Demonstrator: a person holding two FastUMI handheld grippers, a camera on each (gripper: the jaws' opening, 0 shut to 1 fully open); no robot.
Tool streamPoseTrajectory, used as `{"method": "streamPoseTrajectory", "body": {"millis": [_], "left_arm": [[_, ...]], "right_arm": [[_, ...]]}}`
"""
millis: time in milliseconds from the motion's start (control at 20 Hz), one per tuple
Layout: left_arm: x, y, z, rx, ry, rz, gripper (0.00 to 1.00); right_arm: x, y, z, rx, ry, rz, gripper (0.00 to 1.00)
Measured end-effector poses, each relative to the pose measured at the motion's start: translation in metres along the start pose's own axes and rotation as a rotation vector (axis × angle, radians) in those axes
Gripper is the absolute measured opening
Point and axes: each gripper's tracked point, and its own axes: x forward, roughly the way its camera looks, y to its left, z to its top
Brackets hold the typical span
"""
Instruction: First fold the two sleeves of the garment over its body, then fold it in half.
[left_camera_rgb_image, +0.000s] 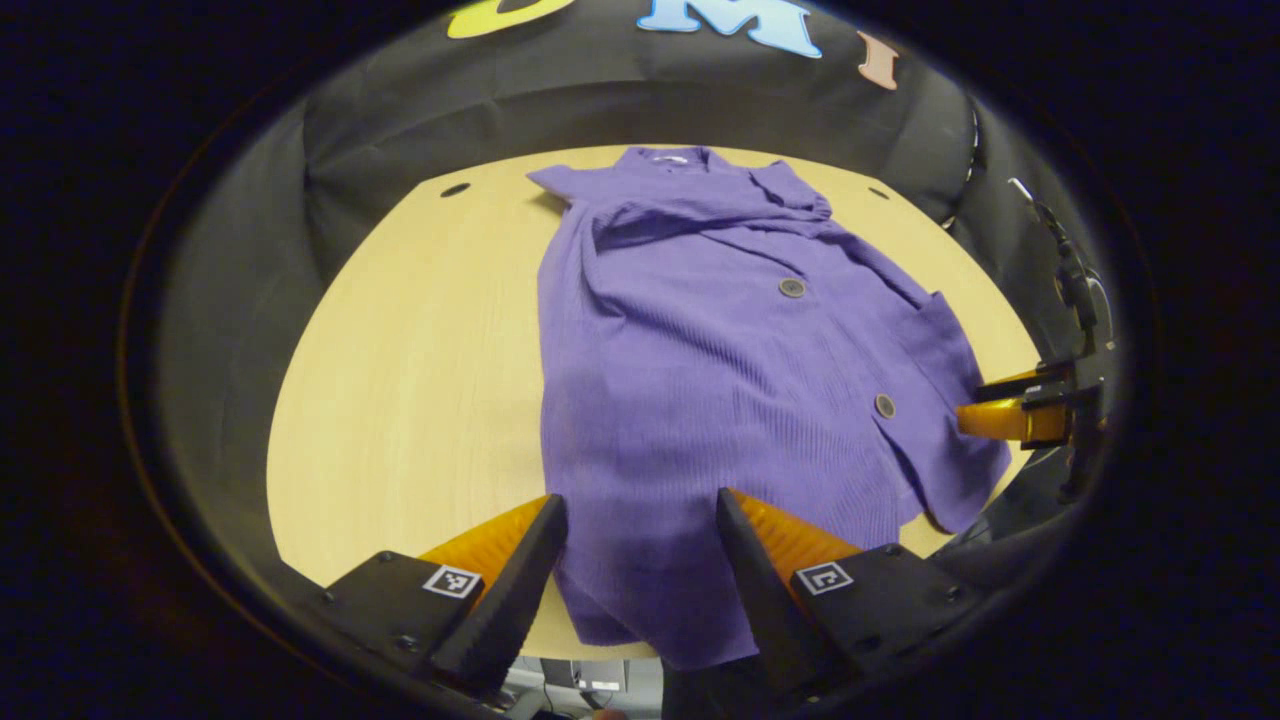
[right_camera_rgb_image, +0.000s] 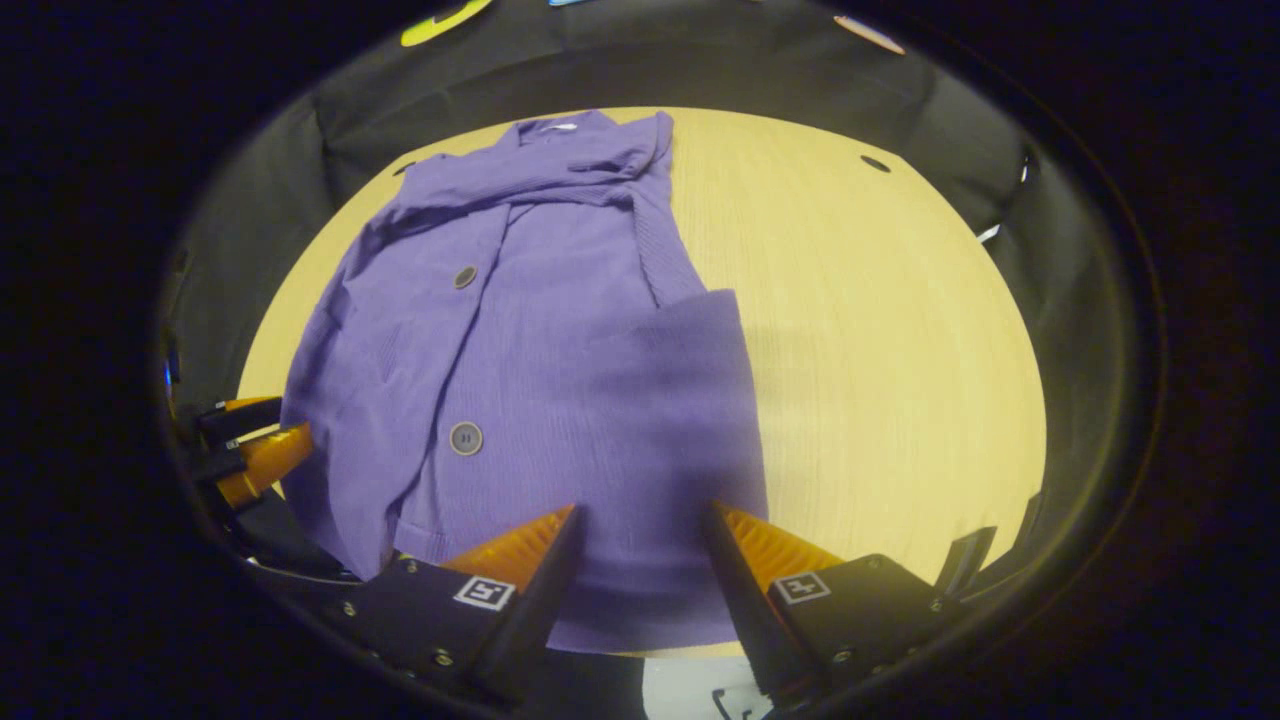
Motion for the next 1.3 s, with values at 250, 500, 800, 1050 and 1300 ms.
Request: {"method": "streamPoseTrajectory", "body": {"millis": [250, 500, 800, 1050, 1300], "left_arm": [[0.007, 0.002, -0.009, -0.011, 0.051, 0.034, 0.96], [0.006, 0.000, -0.011, -0.009, 0.069, 0.033, 0.96], [0.011, -0.019, -0.008, 0.074, 0.054, -0.015, 0.72], [0.011, -0.015, -0.001, -0.004, 0.047, -0.042, 0.22], [0.014, -0.013, 0.007, -0.048, 0.040, -0.053, 0.07]], "right_arm": [[0.006, -0.002, -0.006, -0.063, 0.012, -0.029, 0.82], [0.006, -0.002, -0.006, -0.050, -0.024, -0.019, 0.82], [0.006, -0.005, -0.010, -0.004, -0.039, -0.020, 0.51], [0.007, -0.004, -0.003, 0.101, -0.014, 0.010, 0.04], [0.002, 0.002, 0.008, 0.182, -0.022, 0.035, 0.01]]}}
